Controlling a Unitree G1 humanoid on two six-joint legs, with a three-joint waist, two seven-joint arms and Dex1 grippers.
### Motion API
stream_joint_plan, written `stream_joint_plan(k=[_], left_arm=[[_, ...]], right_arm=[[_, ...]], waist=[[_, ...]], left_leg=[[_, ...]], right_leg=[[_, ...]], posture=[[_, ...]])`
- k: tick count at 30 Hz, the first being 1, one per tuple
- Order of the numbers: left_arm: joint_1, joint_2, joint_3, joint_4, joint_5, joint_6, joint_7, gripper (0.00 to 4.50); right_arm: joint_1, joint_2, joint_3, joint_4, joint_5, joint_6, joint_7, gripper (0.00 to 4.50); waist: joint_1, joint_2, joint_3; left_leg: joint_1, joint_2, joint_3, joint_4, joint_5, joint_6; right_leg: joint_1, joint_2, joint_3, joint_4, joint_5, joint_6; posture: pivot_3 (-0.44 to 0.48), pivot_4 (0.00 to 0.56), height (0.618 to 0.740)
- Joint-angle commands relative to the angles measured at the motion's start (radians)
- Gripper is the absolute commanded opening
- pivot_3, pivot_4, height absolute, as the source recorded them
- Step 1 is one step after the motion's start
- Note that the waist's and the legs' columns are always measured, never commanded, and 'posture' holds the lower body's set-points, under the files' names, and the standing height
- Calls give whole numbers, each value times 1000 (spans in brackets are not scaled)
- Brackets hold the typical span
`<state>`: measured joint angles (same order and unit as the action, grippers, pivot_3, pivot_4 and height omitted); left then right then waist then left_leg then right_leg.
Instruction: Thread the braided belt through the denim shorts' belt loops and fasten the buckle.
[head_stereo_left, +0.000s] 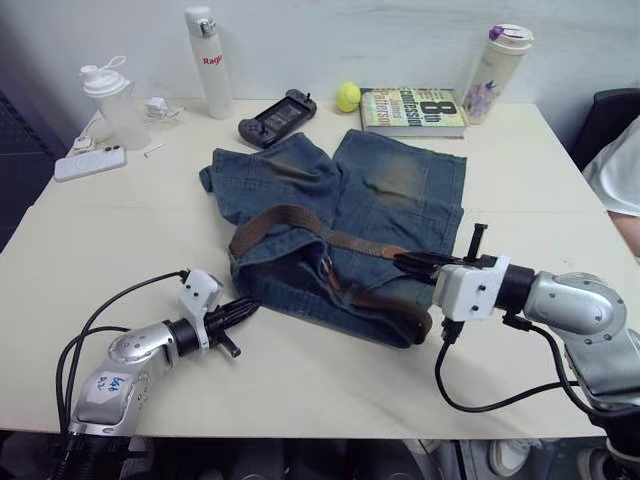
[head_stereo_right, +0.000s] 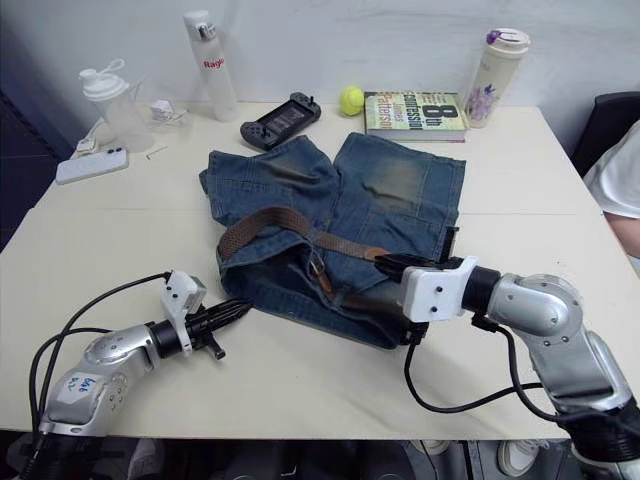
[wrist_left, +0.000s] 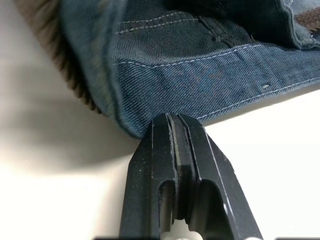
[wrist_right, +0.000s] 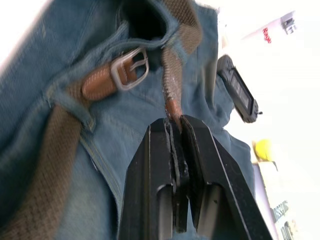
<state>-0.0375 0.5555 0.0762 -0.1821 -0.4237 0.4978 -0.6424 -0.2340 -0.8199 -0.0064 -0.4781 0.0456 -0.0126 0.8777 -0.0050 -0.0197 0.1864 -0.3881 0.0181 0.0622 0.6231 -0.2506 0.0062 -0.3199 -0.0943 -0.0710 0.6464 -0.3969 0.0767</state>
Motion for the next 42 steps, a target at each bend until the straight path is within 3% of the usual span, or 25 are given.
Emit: stream_joint_plan(k=[1,4,12,14,17,20,23,31,35,42], left_arm=[[30,2,-19,67,36,9,-4,127],[38,7,14,17,-20,11,-41,127],[202,140,154,-286,-249,130,-200,127],[194,152,198,-326,-298,161,-180,127],[55,86,255,-297,-359,187,-45,127],[-92,36,232,-216,-278,196,103,127],[-126,33,155,-147,-154,154,146,127],[4,74,-41,-12,63,34,76,127],[9,64,-23,54,80,2,82,127],[-27,42,12,97,58,1,87,127]], right_arm=[[-21,-9,-6,-54,50,68,16,0],[-52,30,76,-76,38,119,15,0],[-178,176,280,-10,-74,198,-35,0],[-189,194,302,9,-90,190,-38,0],[-185,200,325,27,-112,165,-32,0],[-184,209,338,40,-125,152,-31,0],[-184,215,348,47,-136,145,-31,0],[-223,240,299,20,-127,189,-51,0],[-224,217,202,-42,-23,195,-20,0],[-113,47,31,-53,54,143,69,0]], waist=[[1,0,0],[1,0,0],[-22,-1,2],[-19,-1,2],[-10,-1,2],[1,-2,2],[-7,-2,2],[-22,-2,2],[-21,-1,2],[-18,-1,2]], left_leg=[[0,0,0,0,0,-1],[-1,0,0,0,0,-2],[-4,0,0,-1,0,-3],[-4,0,-1,-1,0,-3],[-4,0,-2,-1,0,-3],[-4,-1,-2,0,0,-2],[-4,-1,0,-1,0,-2],[-4,-1,1,-1,0,-2],[-2,-1,1,-2,-1,-3],[-2,-1,1,-2,-1,-2]], right_leg=[[0,0,0,0,0,0],[0,0,0,-1,0,0],[-3,0,0,-3,0,0],[-3,0,0,-3,0,0],[-3,-1,0,-3,0,0],[-3,-1,-1,-2,0,0],[-3,0,0,-2,0,0],[-3,0,0,-3,0,1],[-3,0,1,-3,0,1],[-2,-1,0,-4,0,1]], posture=[[0,150,740],[0,150,740],[0,150,740],[0,150,740],[0,150,740],[0,150,740],[0,150,740],[0,150,740],[0,150,740],[0,150,740]])
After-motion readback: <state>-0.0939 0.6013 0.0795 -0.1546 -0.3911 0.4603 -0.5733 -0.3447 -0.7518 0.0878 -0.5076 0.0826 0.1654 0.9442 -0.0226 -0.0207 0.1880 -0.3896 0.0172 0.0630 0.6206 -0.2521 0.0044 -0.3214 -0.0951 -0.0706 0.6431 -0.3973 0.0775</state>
